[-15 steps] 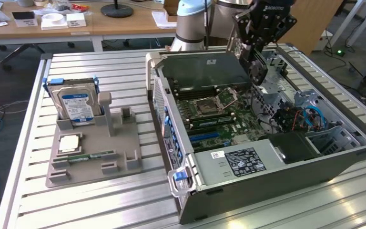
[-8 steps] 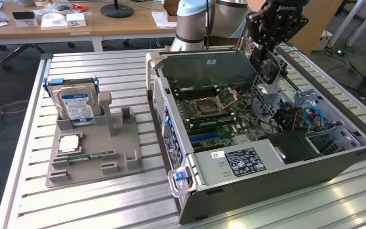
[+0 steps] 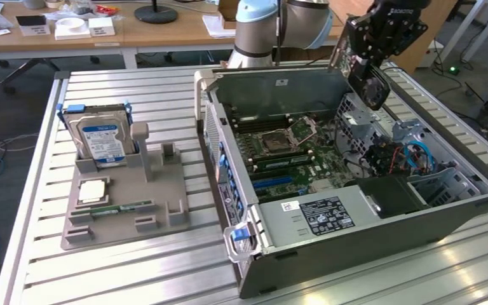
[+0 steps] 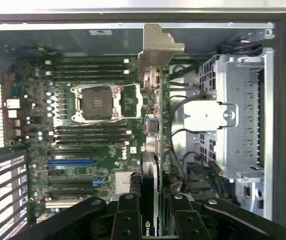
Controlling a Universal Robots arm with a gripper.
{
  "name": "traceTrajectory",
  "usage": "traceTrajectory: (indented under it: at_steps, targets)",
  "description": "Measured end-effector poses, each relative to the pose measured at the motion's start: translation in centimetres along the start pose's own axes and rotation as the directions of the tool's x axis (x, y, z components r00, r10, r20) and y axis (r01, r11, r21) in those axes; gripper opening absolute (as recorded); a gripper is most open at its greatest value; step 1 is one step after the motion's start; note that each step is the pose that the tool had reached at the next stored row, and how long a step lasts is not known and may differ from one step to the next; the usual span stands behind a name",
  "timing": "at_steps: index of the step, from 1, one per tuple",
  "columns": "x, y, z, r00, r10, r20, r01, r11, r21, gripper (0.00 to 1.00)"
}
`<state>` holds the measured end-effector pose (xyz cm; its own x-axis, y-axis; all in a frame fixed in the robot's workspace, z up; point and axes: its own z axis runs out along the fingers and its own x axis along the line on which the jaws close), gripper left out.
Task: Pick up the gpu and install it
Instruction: 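Pick up the gpu and move the gpu toward the slot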
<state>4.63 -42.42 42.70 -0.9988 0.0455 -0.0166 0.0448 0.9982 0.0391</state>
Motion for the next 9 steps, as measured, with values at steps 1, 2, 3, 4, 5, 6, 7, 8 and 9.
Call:
traceTrajectory:
  at_steps: [1, 2, 3, 4, 5, 6, 7, 8, 9]
  targets:
    - [-0.34, 0.02, 0.0, 1.0, 0.0, 0.0001, 0.0, 1.0, 0.0, 0.26]
    - [-0.66, 0.03, 0.01, 1.0, 0.0, 0.0001, 0.0, 1.0, 0.0, 0.26]
    - [-0.85, 0.04, 0.02, 1.0, 0.0, -0.0001, 0.0, 1.0, -0.0001, 0.26]
    - [-0.91, 0.05, 0.02, 1.0, 0.0, 0.0, 0.0, 1.0, -0.0001, 0.26]
    - [-0.92, 0.05, 0.02, 1.0, 0.0, 0.0, 0.0, 1.0, 0.0, 0.26]
    - [-0.92, 0.05, 0.01, 1.0, 0.0, 0.0, 0.0, 1.0, 0.0001, 0.26]
    - [-0.92, 0.04, 0.02, 1.0, 0.0, 0.0, 0.0, 1.0, 0.0, 0.26]
    - [-0.92, 0.04, 0.01, 1.0, 0.0, 0.0, 0.0, 1.0, 0.0001, 0.26]
    - [-0.94, 0.04, 0.02, 1.0, 0.0, 0.0, 0.0, 1.0, 0.0, 0.26]
